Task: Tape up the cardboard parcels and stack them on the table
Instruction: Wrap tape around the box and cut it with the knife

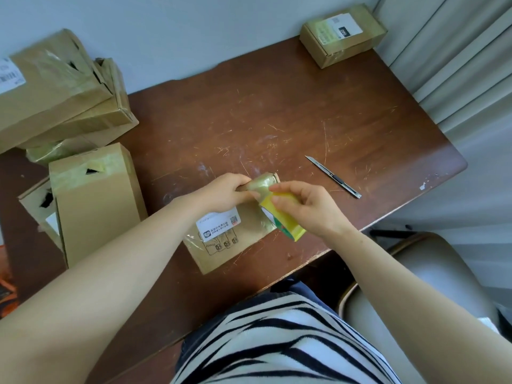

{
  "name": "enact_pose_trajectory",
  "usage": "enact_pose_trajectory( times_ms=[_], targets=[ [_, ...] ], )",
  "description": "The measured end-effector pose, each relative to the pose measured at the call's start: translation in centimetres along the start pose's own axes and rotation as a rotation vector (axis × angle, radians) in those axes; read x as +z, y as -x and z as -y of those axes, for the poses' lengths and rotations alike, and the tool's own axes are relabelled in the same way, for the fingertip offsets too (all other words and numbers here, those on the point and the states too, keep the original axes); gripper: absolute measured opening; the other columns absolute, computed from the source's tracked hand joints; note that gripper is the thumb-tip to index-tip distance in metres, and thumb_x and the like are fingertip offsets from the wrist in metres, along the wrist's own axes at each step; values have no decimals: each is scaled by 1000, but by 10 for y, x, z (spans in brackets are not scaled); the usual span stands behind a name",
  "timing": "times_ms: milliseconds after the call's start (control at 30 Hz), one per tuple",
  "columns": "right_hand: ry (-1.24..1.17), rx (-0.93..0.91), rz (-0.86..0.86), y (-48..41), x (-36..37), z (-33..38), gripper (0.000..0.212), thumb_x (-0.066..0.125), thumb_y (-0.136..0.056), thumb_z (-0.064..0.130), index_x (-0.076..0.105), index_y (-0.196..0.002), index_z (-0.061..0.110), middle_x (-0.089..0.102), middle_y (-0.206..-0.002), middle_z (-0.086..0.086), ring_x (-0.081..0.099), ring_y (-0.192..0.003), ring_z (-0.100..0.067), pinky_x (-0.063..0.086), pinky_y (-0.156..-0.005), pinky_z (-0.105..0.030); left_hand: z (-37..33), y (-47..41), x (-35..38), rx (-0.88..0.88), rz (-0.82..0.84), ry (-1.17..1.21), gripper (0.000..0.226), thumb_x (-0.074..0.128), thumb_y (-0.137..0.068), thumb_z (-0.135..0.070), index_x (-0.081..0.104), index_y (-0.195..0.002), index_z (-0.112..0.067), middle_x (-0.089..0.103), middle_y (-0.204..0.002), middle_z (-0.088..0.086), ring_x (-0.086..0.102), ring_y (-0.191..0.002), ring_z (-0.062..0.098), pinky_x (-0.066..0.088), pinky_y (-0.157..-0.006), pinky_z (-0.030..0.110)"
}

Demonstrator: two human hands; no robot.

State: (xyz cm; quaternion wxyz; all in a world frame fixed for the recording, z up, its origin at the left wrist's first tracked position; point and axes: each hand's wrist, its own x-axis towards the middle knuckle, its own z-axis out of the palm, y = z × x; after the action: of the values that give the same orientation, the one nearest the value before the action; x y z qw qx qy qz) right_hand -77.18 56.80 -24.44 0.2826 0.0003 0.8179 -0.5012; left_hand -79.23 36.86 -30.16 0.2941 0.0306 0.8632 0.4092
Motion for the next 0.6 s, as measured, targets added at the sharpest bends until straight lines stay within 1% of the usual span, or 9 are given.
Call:
enact_pose_trajectory(
  times_ms=[33, 100, 200, 233, 300, 333, 400, 533, 600],
  targets=[
    [-38, 11, 38, -3, 2, 0, 25, 59, -90, 16, 67, -105, 34, 69, -102, -10, 63, -81, -19, 54, -75, -31, 3, -3, -2, -9, -6, -19, 41, 58, -90, -44, 64, -96, -3, 50, -77, 7, 46, -71, 20, 36, -65, 33],
    [-77, -20, 80, -14, 6, 2, 33, 57, -90, 8, 65, -111, 32, 64, -111, -21, 59, -82, -25, 52, -85, -41, 9, -9, -6, -51, -128, -191, 33, 58, -91, -43, 65, -110, -17, 55, -90, 6, 54, -83, 24, 42, -74, 36],
    [-8, -89, 27, -37, 17, 9, 25, 56, -92, 9, 64, -112, 22, 65, -107, -21, 56, -77, -24, 50, -82, -41, 16, -10, 2, -127, -344, -243, 58, 59, -91, -28, 37, -145, -26, 55, -125, 4, 51, -116, 26, 43, -93, 40],
    [5, -104, 0, -45, 21, 11, 21, 56, -92, 11, 65, -110, 18, 68, -99, -9, 57, -71, -11, 52, -74, -31, 17, -9, 8, -115, -339, -186, 70, 59, -89, -24, 25, -150, -21, 47, -138, 6, 43, -128, 26, 36, -104, 42],
    [23, -128, -25, -59, 28, 16, 17, 58, -93, 13, 66, -107, 12, 61, -87, 10, 50, -62, 7, 38, -59, -11, 19, -4, 25, -111, -229, -230, 100, 65, -78, -39, 4, -152, -12, 16, -158, 8, 11, -146, 20, 4, -119, 45],
    [42, -121, -31, -64, 32, 18, 16, 58, -93, 16, 66, -106, 11, 60, -89, 10, 49, -66, 7, 36, -60, -11, 21, -1, 34, -127, -162, -330, 119, 68, -69, -52, -7, -151, -11, -6, -160, 7, -7, -147, 18, -11, -117, 45],
    [67, -95, -29, -68, 35, 17, 19, 59, -93, 23, 65, -108, 14, 61, -100, 8, 50, -79, -1, 37, -69, -16, 26, 3, 46, -143, -110, -521, 147, 68, -52, -75, -23, -147, -9, -28, -154, 5, -25, -143, 19, -20, -114, 46],
    [-83, -60, 102, -51, 25, 3, 42, 56, -91, 18, 54, -128, 37, 57, -127, 10, 52, -115, -11, 44, -95, -26, 29, -1, 56, -149, -231, -575, 145, 68, -53, -75, -20, -148, -8, -19, -158, 9, -14, -146, 22, -15, -114, 43],
    [-20, -132, 108, -37, 21, -5, 49, 56, -91, 15, 51, -131, 44, 57, -130, 14, 51, -120, -8, 44, -98, -26, 29, -2, 60, -153, -266, -547, 143, 69, -54, -68, -20, -147, -8, -13, -159, 7, -8, -147, 21, -8, -116, 42]
  ],
)
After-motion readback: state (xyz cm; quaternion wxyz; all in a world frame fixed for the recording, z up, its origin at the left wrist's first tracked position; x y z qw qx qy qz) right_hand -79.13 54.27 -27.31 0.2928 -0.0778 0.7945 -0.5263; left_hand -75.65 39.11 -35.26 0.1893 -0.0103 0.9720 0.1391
